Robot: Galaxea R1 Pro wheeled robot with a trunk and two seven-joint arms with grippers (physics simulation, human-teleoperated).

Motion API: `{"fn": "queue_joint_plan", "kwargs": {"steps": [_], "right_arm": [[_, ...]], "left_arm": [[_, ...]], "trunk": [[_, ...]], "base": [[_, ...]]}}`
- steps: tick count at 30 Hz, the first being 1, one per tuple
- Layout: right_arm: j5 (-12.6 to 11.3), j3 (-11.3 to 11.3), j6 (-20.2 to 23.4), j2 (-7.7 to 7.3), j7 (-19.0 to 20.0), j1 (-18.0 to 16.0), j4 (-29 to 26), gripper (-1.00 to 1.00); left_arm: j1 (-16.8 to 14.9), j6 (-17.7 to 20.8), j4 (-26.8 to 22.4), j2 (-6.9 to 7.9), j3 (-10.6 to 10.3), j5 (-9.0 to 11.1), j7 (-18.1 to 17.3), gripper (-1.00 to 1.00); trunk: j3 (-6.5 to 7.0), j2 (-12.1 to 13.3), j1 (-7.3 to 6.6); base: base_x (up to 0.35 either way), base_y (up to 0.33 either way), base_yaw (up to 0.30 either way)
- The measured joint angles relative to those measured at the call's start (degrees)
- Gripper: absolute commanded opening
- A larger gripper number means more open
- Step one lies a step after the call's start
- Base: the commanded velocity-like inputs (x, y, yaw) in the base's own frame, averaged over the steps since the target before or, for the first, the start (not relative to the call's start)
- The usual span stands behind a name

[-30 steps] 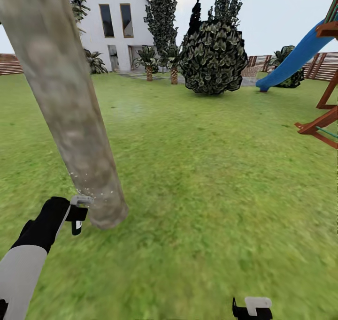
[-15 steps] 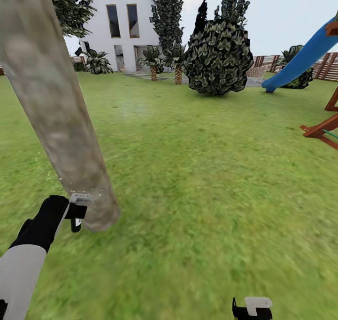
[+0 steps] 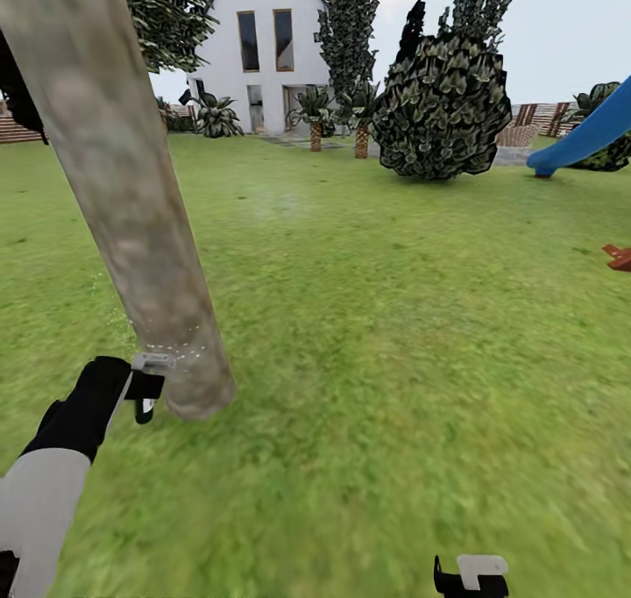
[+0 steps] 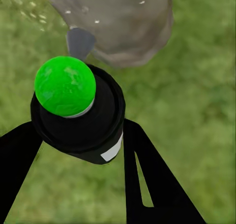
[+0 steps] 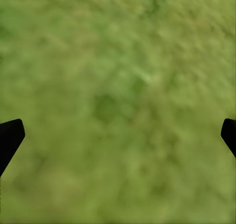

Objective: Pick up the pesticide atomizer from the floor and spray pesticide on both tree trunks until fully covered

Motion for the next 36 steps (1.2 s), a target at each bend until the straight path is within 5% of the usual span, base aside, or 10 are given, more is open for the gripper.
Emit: {"fn": "queue_joint_plan", "kwargs": {"steps": [7, 13, 19, 24, 36], "right_arm": [[0.0, 0.0, 0.1, 0.00, 0.0, 0.0, 0.0, 1.00], [0.0, 0.0, 0.1, 0.00, 0.0, 0.0, 0.0, 1.00], [0.0, 0.0, 0.1, 0.00, 0.0, 0.0, 0.0, 1.00], [0.0, 0.0, 0.1, 0.00, 0.0, 0.0, 0.0, 1.00], [0.0, 0.0, 0.1, 0.00, 0.0, 0.0, 0.0, 1.00]], "left_arm": [[-1.0, -0.3, 0.0, 2.95, 2.3, 0.0, 0.5, -1.00], [-1.5, 0.1, -5.1, -2.54, 2.1, -0.1, 0.6, -1.00], [-0.7, 0.1, -6.5, -0.27, 2.7, -0.4, 0.7, -1.00], [-0.6, -0.1, -6.4, -0.22, 2.6, -0.1, 5.4, -1.00], [-0.6, -0.1, -5.9, -1.01, 2.5, 0.4, 5.5, -1.00]], "trunk": [[0.00, 0.0, 0.00], [0.00, 0.0, 0.00], [0.00, 0.0, 0.00], [0.00, 0.0, 0.00], [0.00, 0.0, 0.00]], "base": [[0.000, 0.000, 0.000], [0.010, -0.002, 0.154], [0.214, -0.129, 0.023], [0.099, -0.233, 0.148], [-0.104, -0.243, 0.186]]}}
